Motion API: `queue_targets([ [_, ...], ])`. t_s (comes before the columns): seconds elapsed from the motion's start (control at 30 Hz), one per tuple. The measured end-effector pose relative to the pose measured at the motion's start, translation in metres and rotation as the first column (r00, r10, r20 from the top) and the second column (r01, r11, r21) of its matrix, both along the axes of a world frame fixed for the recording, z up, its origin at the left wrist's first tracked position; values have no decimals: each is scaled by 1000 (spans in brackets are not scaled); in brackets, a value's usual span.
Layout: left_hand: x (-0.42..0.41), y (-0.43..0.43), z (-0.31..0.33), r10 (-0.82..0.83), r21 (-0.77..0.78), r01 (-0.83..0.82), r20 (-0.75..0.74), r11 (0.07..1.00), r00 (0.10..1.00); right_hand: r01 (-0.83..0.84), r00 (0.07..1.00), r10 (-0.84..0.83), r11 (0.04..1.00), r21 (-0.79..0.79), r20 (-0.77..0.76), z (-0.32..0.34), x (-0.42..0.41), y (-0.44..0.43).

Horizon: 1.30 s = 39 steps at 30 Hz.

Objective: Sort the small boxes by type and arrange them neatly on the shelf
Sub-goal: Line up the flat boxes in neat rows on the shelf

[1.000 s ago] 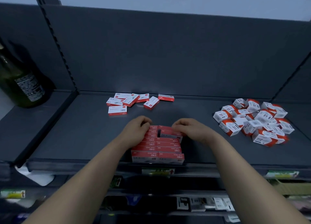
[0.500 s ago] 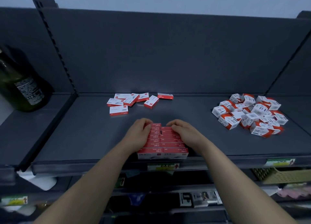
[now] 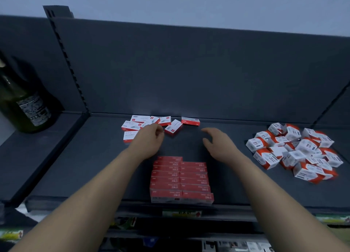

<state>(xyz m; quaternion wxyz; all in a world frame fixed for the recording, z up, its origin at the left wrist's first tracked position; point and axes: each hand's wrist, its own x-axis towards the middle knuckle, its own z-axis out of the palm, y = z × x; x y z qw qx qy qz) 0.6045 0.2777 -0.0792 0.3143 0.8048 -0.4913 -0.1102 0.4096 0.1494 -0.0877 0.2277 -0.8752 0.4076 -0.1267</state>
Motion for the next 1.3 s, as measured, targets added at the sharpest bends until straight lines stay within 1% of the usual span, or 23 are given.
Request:
queue_targets([
  [0.07, 5, -18, -1, -21, 50, 19, 51, 999, 998, -38, 999, 37, 997, -61, -30, 3, 10, -16],
  [0.17, 7, -43, -5, -53, 144, 34, 127, 989, 990, -80, 996, 77, 993, -84, -46, 2, 27, -38],
  [0.3, 5, -70, -12, -22, 238, -17, 159, 971, 987, -94, 993, 91, 995, -38, -77, -5, 49, -61],
  [0.43, 4, -83, -19, -16, 257, -41, 217, 966, 976, -71, 996, 72, 997, 14, -50, -15, 61, -76],
  [0.5, 6, -83, -22, -12, 238, -40, 214, 971, 977, -50, 998, 50, 999, 20, -28, -18, 64, -78],
  [0.57, 9, -81, -21, -1, 206, -31, 151, 978, 989, -47, 999, 47, 998, 32, -17, -18, 63, -78],
  [0.6, 10, -80, -20, 12, 183, -29, 90, 983, 996, -46, 999, 46, 998, 50, 0, -18, 60, -78],
  [0.67, 14, -74, -17, 53, 130, -42, -84, 991, 995, -50, 996, 42, 992, 113, 75, -15, 53, -78],
  [0.7, 15, -71, -15, 72, 95, -54, -201, 994, 977, -51, 991, 32, 987, 152, 126, -14, 48, -77],
  [0.77, 16, -65, -15, 90, 3, -98, -432, 995, 897, -41, 973, -19, 966, 255, 229, -10, 36, -73],
  [0.8, 16, -62, -14, 88, -33, -121, -501, 992, 861, -44, 961, -45, 950, 310, 274, -7, 31, -70],
  [0.87, 12, -57, -13, 92, -67, -160, -579, 985, 810, -75, 947, -56, 919, 387, 316, -2, 20, -62],
  [0.9, 10, -55, -11, 92, -77, -177, -618, 981, 781, -93, 948, -41, 913, 398, 316, 0, 15, -59],
  [1.0, 3, -49, -6, 72, -95, -217, -755, 971, 652, -114, 960, -16, 891, 440, 281, 2, 2, -54],
  [1.07, -1, -44, -2, 78, -90, -256, -812, 962, 579, -100, 971, -19, 873, 477, 239, -1, -6, -52],
  [1.1, -3, -42, -1, 90, -82, -269, -816, 960, 571, -90, 976, -19, 871, 482, 216, -3, -10, -51],
  [1.23, -10, -33, 5, 135, -65, -269, -737, 961, 662, -90, 976, -26, 858, 505, 218, -6, -18, -44],
  [1.3, -12, -29, 7, 138, -62, -257, -712, 964, 688, -96, 971, -31, 856, 508, 236, -5, -19, -39],
])
